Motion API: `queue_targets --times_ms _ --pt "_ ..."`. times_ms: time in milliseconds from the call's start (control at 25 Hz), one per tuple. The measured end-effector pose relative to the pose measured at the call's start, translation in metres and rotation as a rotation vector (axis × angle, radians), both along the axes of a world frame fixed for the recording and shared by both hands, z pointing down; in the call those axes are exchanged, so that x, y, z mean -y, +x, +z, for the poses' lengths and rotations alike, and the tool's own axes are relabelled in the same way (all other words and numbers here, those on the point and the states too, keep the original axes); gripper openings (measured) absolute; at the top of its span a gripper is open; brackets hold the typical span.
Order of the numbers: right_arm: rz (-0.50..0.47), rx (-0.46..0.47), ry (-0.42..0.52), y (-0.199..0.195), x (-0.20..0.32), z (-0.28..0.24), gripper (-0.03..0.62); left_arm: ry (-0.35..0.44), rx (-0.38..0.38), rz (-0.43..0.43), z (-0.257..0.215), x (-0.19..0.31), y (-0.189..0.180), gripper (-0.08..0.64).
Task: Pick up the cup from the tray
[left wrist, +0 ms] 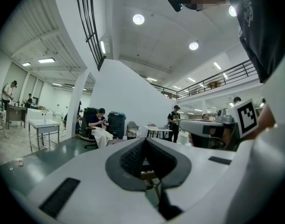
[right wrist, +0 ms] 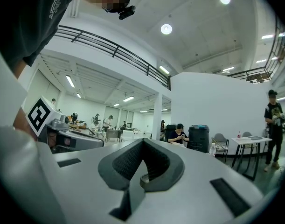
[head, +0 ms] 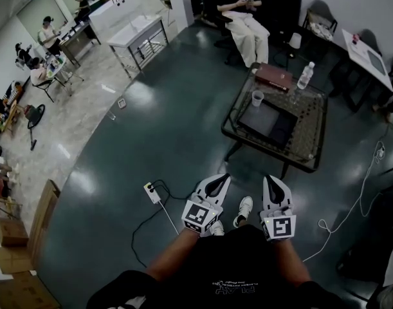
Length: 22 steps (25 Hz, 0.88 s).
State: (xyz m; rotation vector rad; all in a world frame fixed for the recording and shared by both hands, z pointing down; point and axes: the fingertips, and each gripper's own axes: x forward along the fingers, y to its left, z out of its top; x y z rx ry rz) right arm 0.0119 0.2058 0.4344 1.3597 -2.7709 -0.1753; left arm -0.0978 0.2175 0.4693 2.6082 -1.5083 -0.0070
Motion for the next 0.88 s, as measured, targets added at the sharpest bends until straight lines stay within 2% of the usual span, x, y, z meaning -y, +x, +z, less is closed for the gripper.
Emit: queue_targets --times_ms 320,880 --pt "-0.02 0.012 -0.025 0.013 0.031 0.01 0.008 -0.017 0.008 0.01 0.003 0.026 0.024 0.011" --pt "-0.066 0.026 -0.058 0.024 0.092 0.019 0.008 -0.019 0.02 -0.026 -0.001 0.088 0.035 0.011"
